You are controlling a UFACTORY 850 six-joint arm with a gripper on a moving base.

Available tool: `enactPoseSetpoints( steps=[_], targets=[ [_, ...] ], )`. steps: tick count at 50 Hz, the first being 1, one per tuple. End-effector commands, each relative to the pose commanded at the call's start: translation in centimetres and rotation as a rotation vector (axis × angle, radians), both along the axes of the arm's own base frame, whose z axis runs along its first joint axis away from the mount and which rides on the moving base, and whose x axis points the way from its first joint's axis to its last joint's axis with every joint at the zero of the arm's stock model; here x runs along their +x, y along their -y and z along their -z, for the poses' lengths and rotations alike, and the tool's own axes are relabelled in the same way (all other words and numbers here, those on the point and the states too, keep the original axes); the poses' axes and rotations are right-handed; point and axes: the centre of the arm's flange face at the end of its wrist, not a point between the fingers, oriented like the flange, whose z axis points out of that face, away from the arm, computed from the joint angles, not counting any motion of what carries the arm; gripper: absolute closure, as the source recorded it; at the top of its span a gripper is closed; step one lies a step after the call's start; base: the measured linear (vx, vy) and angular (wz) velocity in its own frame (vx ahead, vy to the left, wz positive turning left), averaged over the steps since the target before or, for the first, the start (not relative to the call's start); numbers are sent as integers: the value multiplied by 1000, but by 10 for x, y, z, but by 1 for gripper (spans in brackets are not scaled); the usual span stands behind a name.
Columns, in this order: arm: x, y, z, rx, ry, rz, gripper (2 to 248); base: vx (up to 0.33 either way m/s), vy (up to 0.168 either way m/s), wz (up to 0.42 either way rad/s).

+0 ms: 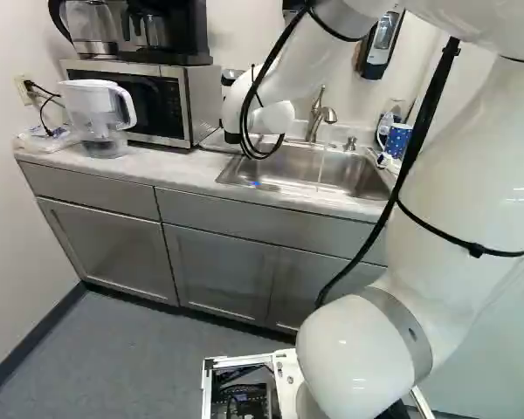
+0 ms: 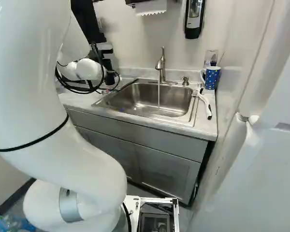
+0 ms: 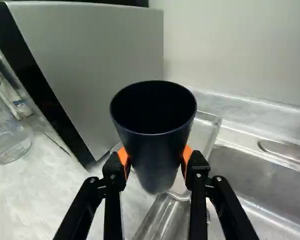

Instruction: Rinse the cup and place it in the tray

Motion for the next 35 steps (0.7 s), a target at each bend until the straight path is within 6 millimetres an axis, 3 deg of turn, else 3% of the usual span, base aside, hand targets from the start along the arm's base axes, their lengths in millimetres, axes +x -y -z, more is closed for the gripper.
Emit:
enactPoseSetpoints(
  steps=[35],
  targets=[
    [2, 48, 0, 0, 0, 95, 129, 0, 0, 0]
  ],
)
